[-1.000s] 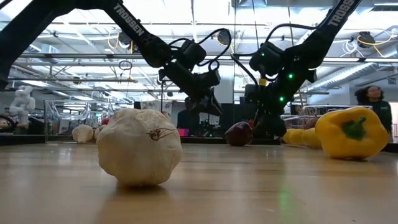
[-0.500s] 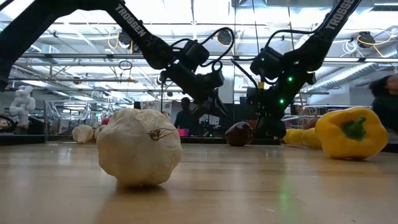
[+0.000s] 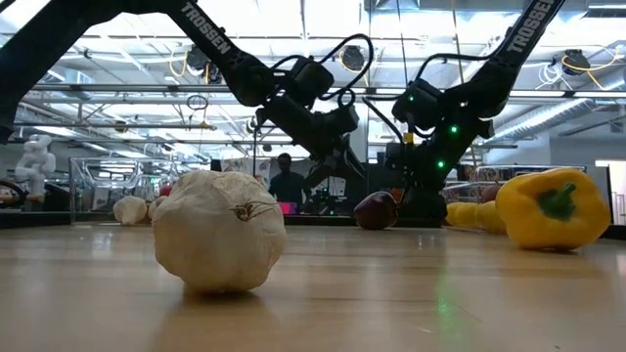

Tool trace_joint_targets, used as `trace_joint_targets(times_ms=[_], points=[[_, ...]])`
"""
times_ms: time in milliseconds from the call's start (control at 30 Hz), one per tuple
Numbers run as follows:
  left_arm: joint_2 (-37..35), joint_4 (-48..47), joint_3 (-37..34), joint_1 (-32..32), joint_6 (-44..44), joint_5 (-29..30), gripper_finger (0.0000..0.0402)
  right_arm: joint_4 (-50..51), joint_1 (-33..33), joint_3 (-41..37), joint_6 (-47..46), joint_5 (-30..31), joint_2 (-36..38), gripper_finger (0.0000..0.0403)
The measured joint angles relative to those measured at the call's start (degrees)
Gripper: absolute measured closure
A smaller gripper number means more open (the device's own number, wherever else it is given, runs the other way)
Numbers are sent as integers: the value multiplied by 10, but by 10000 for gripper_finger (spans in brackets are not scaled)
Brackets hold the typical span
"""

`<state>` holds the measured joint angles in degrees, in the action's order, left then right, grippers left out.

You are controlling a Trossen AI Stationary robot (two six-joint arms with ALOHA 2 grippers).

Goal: Sort produce into baskets
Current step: Put the apple into the right transparent bin

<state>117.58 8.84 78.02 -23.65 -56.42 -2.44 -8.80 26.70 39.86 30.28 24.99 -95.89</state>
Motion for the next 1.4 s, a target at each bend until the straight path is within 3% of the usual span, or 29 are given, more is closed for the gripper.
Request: trace_joint_targets(times_ms=[433, 867, 1400], points=[[0, 1, 0, 1, 0, 1, 297, -6, 0, 0, 9, 1, -6, 318], [0, 2, 0, 1, 0, 1, 297, -9, 3, 0, 8, -14, -6, 380], [0, 2, 0, 1, 0, 1, 297, -22, 3, 0, 19, -14, -6, 399]])
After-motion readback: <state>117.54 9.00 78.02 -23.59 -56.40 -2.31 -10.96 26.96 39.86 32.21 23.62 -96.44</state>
